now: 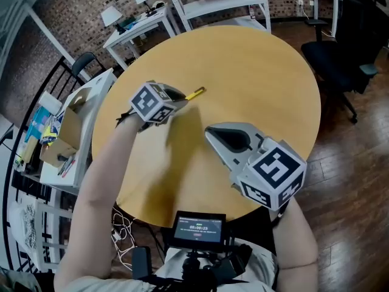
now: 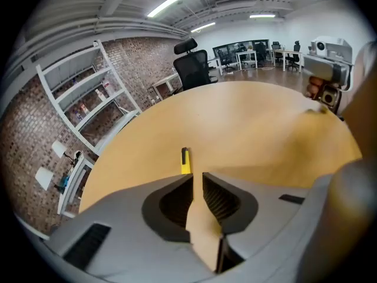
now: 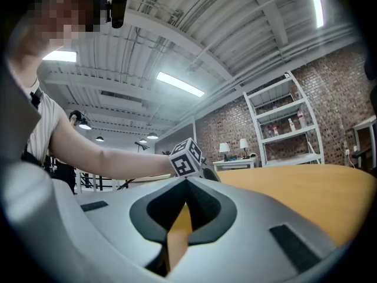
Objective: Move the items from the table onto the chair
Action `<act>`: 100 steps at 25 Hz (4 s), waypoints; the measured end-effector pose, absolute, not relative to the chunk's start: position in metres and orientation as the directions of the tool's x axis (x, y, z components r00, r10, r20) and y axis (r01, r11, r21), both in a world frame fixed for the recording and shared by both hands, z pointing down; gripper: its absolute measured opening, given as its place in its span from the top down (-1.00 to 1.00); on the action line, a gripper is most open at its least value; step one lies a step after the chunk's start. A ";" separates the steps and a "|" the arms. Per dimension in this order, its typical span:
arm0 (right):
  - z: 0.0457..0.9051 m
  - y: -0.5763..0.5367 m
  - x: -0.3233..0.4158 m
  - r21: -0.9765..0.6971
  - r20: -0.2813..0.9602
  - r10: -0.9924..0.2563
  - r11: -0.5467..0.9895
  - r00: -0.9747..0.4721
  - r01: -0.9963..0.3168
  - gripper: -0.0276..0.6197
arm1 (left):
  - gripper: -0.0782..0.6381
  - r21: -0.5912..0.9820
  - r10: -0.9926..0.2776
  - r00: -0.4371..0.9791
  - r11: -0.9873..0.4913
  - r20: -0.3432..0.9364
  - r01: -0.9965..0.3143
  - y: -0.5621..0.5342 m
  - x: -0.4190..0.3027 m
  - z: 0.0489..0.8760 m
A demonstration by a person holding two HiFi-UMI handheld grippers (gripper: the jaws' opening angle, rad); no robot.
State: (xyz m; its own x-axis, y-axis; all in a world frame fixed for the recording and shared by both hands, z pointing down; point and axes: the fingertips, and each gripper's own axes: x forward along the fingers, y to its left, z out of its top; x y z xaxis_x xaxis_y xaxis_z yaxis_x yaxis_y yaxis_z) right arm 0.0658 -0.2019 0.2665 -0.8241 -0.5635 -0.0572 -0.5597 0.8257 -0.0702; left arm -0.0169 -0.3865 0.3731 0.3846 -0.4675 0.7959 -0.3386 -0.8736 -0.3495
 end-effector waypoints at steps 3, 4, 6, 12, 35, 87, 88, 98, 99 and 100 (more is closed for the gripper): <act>0.267 -0.202 0.069 -0.077 -0.063 -0.559 0.829 -0.827 -0.555 0.89 | 0.47 -0.355 -0.457 0.341 -0.878 0.821 -0.322 -0.404 -0.014 0.377; 0.267 -0.202 0.070 -0.076 -0.063 -0.559 0.829 -0.827 -0.555 0.89 | 0.44 -0.351 -0.450 0.327 -0.880 0.831 -0.320 -0.408 -0.013 0.378; 0.267 -0.202 0.071 -0.074 -0.064 -0.560 0.828 -0.826 -0.555 0.89 | 0.39 -0.330 -0.422 0.298 -0.890 0.856 -0.313 -0.414 -0.013 0.383; 0.270 -0.204 0.075 -0.081 -0.068 -0.569 0.822 -0.819 -0.564 0.89 | 0.38 -0.169 -0.248 0.230 -0.935 0.941 -0.313 -0.422 -0.014 0.404; 0.274 -0.203 0.083 -0.088 -0.064 -0.585 0.810 -0.808 -0.580 0.89 | 0.57 -0.257 -0.400 0.342 -0.883 0.850 -0.394 -0.401 -0.012 0.393; 0.234 -0.148 -0.108 0.023 -0.085 -0.296 0.954 -0.951 -0.299 0.89 | 0.57 -0.418 -0.947 0.116 -0.240 0.299 -0.876 -0.128 -0.371 0.293; 0.232 -0.144 -0.111 0.031 -0.088 -0.286 0.957 -0.954 -0.290 0.89 | 0.57 -0.457 -0.942 0.073 -0.225 0.327 -0.861 -0.123 -0.387 0.297; 0.223 -0.120 -0.133 0.076 -0.097 -0.230 0.968 -0.968 -0.238 0.89 | 0.57 -0.680 -0.812 -0.268 -0.203 0.519 -0.704 -0.114 -0.531 0.329; 0.223 -0.121 -0.133 0.077 -0.098 -0.230 0.968 -0.968 -0.238 0.89 | 0.57 -0.694 -0.792 -0.292 -0.218 0.536 -0.686 -0.116 -0.542 0.333; 0.223 -0.121 -0.133 0.078 -0.099 -0.231 0.968 -0.968 -0.239 0.89 | 0.57 -0.705 -0.772 -0.312 -0.236 0.554 -0.669 -0.118 -0.552 0.338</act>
State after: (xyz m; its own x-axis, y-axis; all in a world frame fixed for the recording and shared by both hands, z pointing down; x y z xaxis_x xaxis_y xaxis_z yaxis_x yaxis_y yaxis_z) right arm -0.1325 -0.1211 0.2234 -0.9679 -0.2310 -0.0987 -0.2389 0.9679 0.0776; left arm -0.5525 -0.1183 0.3376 -0.3120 -0.7717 0.5543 -0.6686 -0.2362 -0.7051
